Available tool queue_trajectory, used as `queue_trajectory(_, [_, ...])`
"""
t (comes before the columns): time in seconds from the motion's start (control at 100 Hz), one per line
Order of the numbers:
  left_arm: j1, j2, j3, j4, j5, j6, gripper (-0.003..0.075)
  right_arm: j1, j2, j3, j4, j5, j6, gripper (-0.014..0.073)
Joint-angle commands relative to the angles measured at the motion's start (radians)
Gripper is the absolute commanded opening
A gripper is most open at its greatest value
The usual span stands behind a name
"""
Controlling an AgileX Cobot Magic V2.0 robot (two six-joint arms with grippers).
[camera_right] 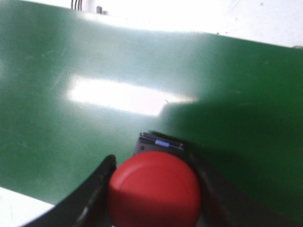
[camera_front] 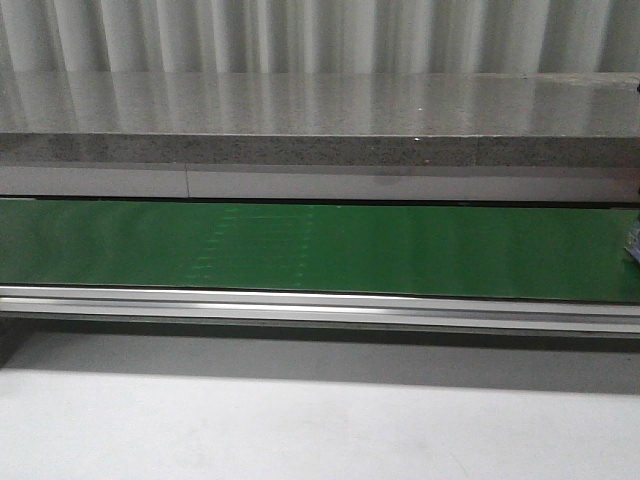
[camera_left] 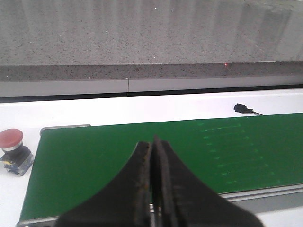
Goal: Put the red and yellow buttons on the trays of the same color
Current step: 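Grasp the red button at the belt's end with the right gripper, then carry the red button into the red tray and open the right gripper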
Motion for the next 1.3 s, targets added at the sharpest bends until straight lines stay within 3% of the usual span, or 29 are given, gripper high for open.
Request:
queue_trajectory(0.0, [-0.007, 0.003, -0.026, -0.004, -0.073, 0.002, -0.002, 0.004, -0.028, -0.032, 0.019, -0.053, 0.005, 0.0065])
queue_trajectory(0.16, [-0.007, 0.003, -0.026, -0.004, -0.073, 0.002, -0.002, -0.001, -0.063, -0.033, -0.027, -0.095, 0.126, 0.0023])
queue_trajectory(0.38, [-0.007, 0.003, -0.026, -0.004, -0.073, 0.002, -0.002, -0.1, -0.094, -0.115, -0.292, -0.097, 0.409, 0.0023])
queue_trajectory(0.76, [-0.007, 0.003, -0.026, -0.004, -0.073, 0.002, -0.002, -0.334, 0.017, -0.326, -0.302, -0.173, 0.425, 0.0023])
queue_trajectory(0.99, [-0.007, 0.003, -0.026, -0.004, -0.073, 0.002, -0.002, -0.461, 0.145, -0.375, -0.301, -0.275, 0.525, 0.0023])
queue_trajectory(1.29, [-0.007, 0.003, -0.026, -0.004, -0.073, 0.002, -0.002, -0.508, 0.334, -0.403, -0.301, -0.412, 0.6, 0.0023])
